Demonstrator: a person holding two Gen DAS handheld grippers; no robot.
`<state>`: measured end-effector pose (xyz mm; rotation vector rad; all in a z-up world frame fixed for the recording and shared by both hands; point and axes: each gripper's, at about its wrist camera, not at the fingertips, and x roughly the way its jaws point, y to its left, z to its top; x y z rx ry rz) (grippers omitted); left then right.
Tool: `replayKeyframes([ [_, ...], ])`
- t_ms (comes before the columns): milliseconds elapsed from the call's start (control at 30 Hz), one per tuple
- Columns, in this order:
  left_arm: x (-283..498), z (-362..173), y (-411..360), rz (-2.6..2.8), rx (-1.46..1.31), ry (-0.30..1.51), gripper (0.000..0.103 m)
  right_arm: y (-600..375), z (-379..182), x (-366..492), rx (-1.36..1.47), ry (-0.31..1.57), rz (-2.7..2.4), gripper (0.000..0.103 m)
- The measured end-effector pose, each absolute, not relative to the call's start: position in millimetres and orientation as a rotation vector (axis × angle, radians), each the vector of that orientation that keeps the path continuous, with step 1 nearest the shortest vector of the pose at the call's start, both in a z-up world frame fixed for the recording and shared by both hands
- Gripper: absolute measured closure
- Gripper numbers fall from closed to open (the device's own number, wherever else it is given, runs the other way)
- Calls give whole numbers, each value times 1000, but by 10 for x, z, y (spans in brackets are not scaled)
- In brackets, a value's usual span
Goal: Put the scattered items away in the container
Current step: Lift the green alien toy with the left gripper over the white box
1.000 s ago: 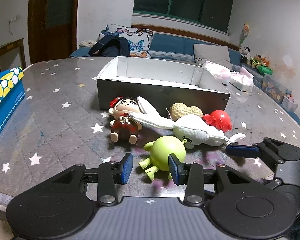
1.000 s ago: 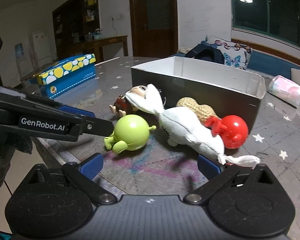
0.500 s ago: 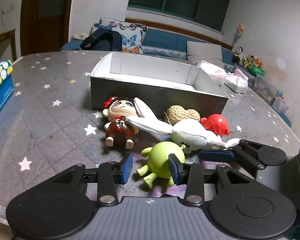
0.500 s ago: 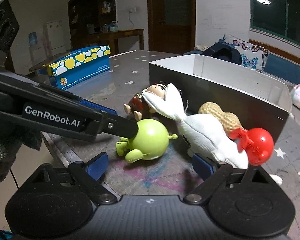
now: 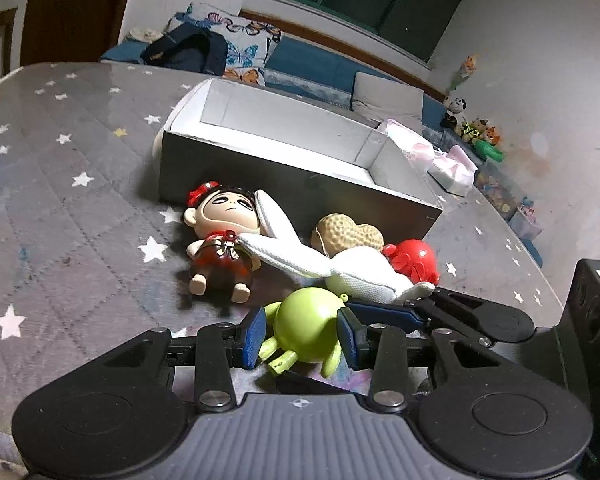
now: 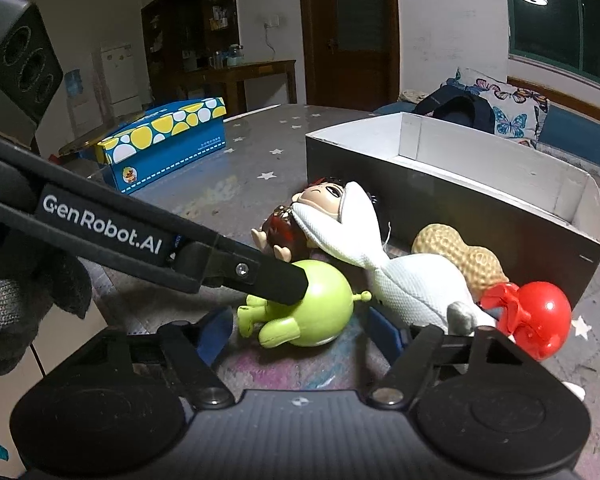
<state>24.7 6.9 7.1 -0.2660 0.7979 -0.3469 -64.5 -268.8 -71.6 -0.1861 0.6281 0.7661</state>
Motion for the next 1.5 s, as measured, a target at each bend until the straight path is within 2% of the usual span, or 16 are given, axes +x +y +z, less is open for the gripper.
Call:
replayKeyframes([
  [333,357,49,86,-393,-312,834,65,-2696,-736,-598,-171,640,780,37],
  [1000,408,14,204,-412,-396,880,63,-2660,-741,-631,-180,637,761,38],
  [1267,286,303,123,-425,-365,823,63,-2717,-512,-750,-189,570,756,38],
  [1500,533,649,-101,-474,-331,747,63,-2893,-189,-562,-180,495,706,38],
])
